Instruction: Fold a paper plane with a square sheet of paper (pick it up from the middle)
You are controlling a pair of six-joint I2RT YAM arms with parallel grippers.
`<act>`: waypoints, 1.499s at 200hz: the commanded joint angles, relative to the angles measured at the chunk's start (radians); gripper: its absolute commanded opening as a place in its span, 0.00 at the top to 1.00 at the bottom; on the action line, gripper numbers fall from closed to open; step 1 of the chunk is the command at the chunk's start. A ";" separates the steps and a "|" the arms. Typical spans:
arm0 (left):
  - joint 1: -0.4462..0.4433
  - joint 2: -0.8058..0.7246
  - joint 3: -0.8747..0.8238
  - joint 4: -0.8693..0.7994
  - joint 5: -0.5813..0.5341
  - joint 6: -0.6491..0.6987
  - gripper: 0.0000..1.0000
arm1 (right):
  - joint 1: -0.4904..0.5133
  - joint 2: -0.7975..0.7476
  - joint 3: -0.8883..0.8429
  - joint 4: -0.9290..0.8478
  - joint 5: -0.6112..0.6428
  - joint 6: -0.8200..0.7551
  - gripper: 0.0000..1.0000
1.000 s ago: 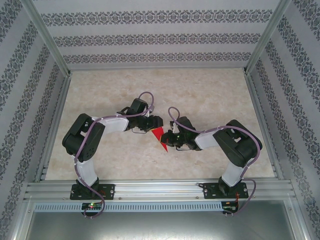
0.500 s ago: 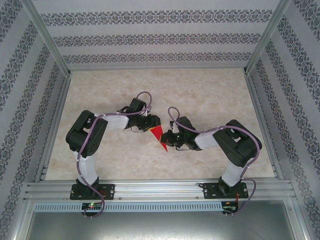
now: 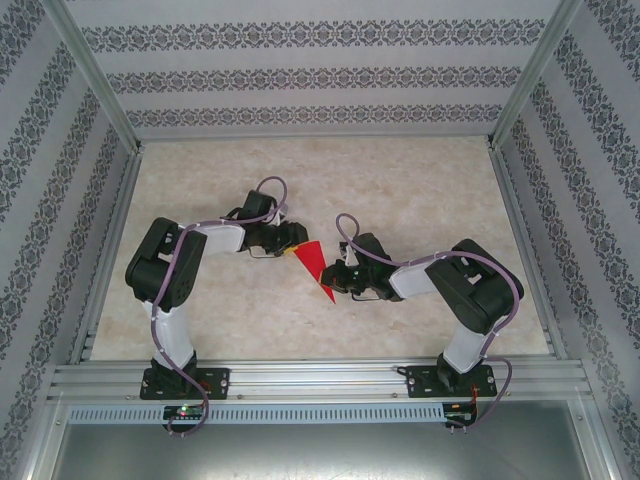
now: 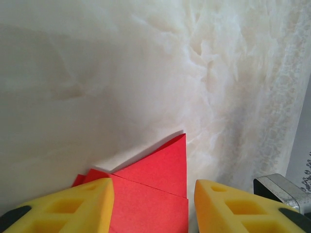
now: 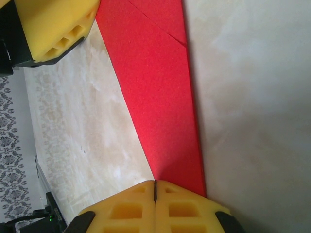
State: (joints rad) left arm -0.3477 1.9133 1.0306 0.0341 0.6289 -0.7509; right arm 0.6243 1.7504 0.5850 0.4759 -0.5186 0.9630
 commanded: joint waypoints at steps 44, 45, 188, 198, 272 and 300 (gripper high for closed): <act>0.076 0.017 0.032 -0.107 -0.097 0.068 0.50 | 0.007 0.060 -0.037 -0.161 0.025 -0.023 1.00; 0.076 0.016 0.032 -0.108 -0.096 0.069 0.50 | 0.007 0.061 -0.036 -0.161 0.025 -0.023 1.00; -0.066 -0.102 0.058 -0.073 0.018 0.042 0.48 | 0.019 0.073 -0.022 -0.157 0.033 -0.018 1.00; -0.081 -0.074 0.069 -0.064 0.022 0.041 0.48 | 0.020 0.073 -0.022 -0.155 0.032 -0.017 1.00; -0.058 0.082 0.108 -0.112 -0.065 0.082 0.51 | 0.021 0.078 -0.024 -0.159 0.034 -0.017 1.00; -0.007 0.074 0.052 -0.076 -0.065 0.069 0.51 | 0.019 0.077 -0.028 -0.160 0.034 -0.018 1.00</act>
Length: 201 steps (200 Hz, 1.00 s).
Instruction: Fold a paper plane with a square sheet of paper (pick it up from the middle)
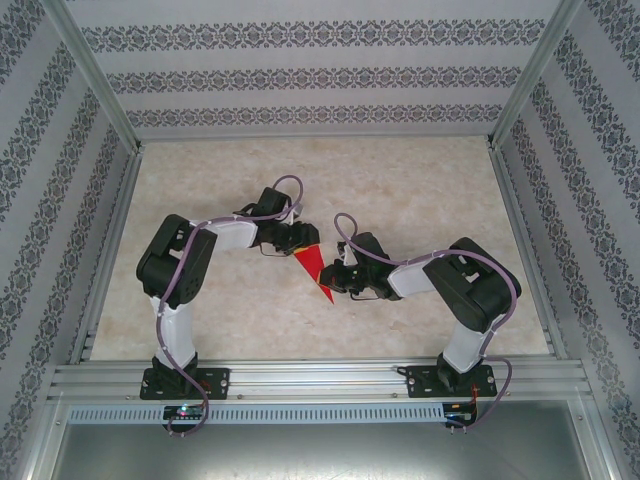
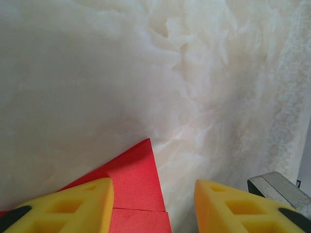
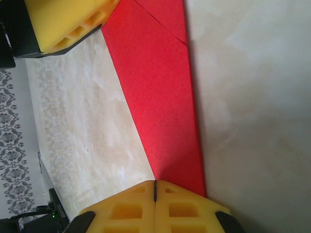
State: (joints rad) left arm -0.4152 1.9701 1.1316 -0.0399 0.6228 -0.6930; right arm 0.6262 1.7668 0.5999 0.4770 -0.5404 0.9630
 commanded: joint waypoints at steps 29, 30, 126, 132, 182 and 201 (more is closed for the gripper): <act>0.106 -0.012 -0.069 0.000 -0.041 0.031 0.50 | 0.017 0.061 -0.045 -0.162 0.056 -0.018 1.00; 0.108 -0.012 -0.069 -0.001 -0.041 0.032 0.50 | 0.017 0.061 -0.045 -0.161 0.056 -0.018 1.00; 0.163 -0.139 -0.092 -0.016 -0.026 0.040 0.48 | 0.021 0.064 -0.028 -0.160 0.045 -0.019 1.00; 0.158 -0.161 -0.102 -0.012 -0.030 0.031 0.48 | 0.021 0.065 -0.026 -0.159 0.046 -0.017 1.00; 0.026 -0.207 -0.092 -0.014 0.032 0.023 0.54 | 0.023 0.057 -0.015 -0.162 0.047 -0.010 1.00; -0.027 -0.164 -0.090 0.005 0.046 0.009 0.57 | 0.022 0.051 -0.010 -0.163 0.044 -0.010 1.00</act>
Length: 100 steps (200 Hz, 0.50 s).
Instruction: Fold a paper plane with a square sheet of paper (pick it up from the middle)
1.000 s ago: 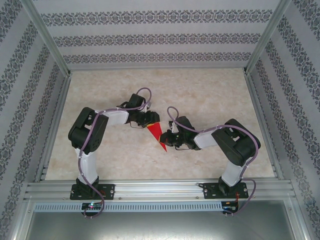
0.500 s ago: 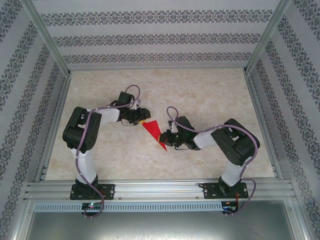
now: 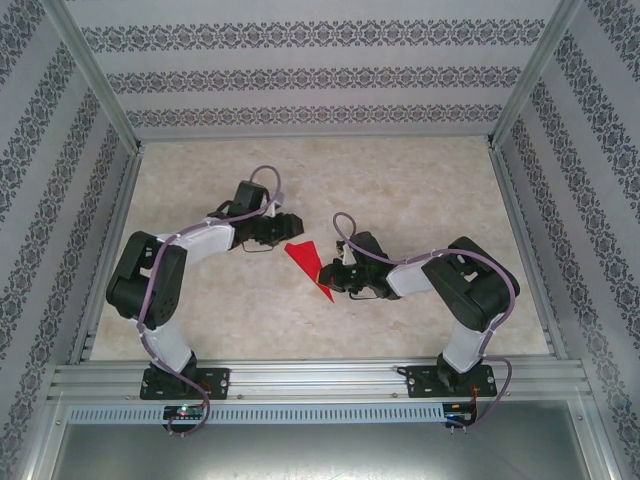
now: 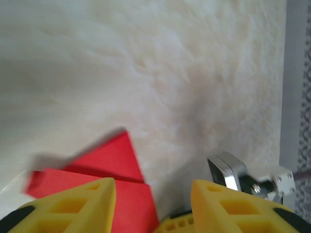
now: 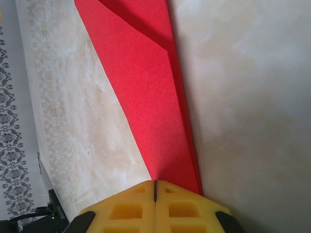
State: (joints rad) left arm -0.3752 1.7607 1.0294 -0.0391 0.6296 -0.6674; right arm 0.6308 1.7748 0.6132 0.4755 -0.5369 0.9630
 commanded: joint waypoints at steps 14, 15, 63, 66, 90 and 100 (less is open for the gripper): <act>-0.088 0.081 0.012 0.015 0.030 -0.033 0.58 | 0.018 0.036 -0.023 -0.161 0.043 -0.011 1.00; -0.089 0.084 0.012 0.015 0.030 -0.035 0.59 | 0.018 0.035 -0.022 -0.161 0.043 -0.011 1.00; -0.119 0.180 0.007 0.051 0.037 -0.079 0.59 | 0.020 0.010 -0.013 -0.164 0.042 -0.014 1.00; -0.119 0.184 0.006 0.049 0.031 -0.080 0.60 | 0.019 0.005 -0.013 -0.164 0.040 -0.014 1.00; -0.118 0.199 0.001 0.022 -0.014 -0.075 0.61 | 0.023 -0.060 -0.011 -0.175 0.037 -0.020 1.00; -0.117 0.205 0.003 0.014 -0.014 -0.068 0.61 | 0.030 -0.091 0.005 -0.207 0.039 -0.038 1.00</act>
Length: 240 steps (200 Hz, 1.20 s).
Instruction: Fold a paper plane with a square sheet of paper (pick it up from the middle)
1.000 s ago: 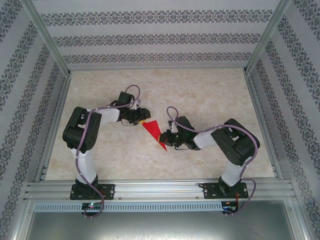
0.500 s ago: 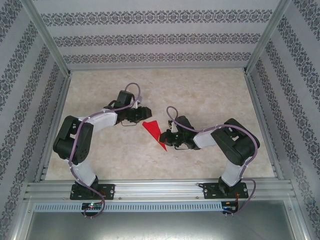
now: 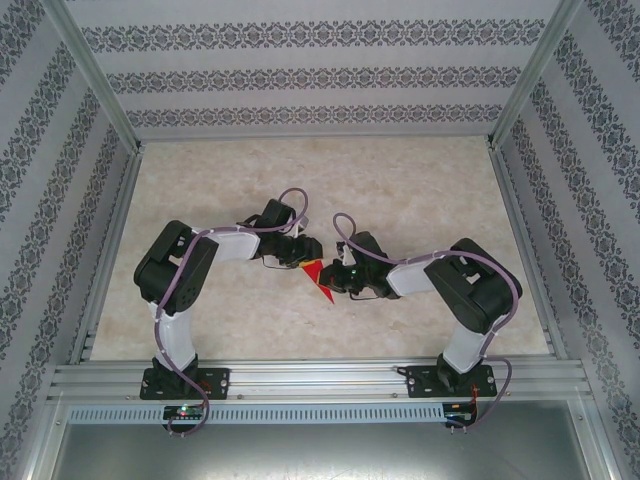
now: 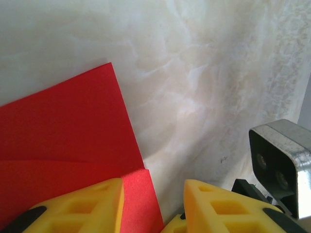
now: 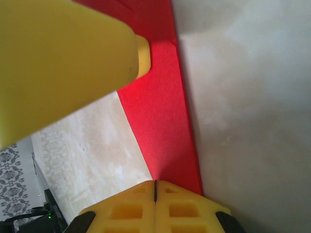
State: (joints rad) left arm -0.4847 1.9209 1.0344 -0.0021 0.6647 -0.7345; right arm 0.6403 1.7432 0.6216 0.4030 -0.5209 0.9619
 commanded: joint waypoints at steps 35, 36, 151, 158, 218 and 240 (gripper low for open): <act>-0.008 0.049 0.004 -0.036 -0.050 0.010 0.61 | 0.046 -0.107 0.045 -0.195 0.027 -0.078 0.99; -0.008 0.048 0.005 -0.036 -0.050 0.011 0.61 | 0.046 -0.108 0.046 -0.197 0.029 -0.079 0.99; -0.002 0.058 0.007 -0.060 -0.069 0.025 0.62 | 0.031 -0.092 -0.123 -0.149 0.040 -0.018 0.98; -0.002 0.056 0.005 -0.060 -0.070 0.025 0.62 | 0.031 -0.101 -0.130 -0.149 0.040 -0.017 0.98; 0.012 0.053 0.000 -0.067 -0.075 0.028 0.63 | 0.027 -0.156 -0.178 -0.148 0.041 -0.005 0.97; 0.012 0.050 -0.001 -0.069 -0.076 0.031 0.63 | 0.025 -0.190 -0.197 -0.153 0.039 -0.001 0.97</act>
State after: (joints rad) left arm -0.4847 1.9301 1.0443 -0.0097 0.6624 -0.7372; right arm 0.6704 1.5822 0.4717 0.3477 -0.4942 0.9482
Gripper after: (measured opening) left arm 0.371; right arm 0.044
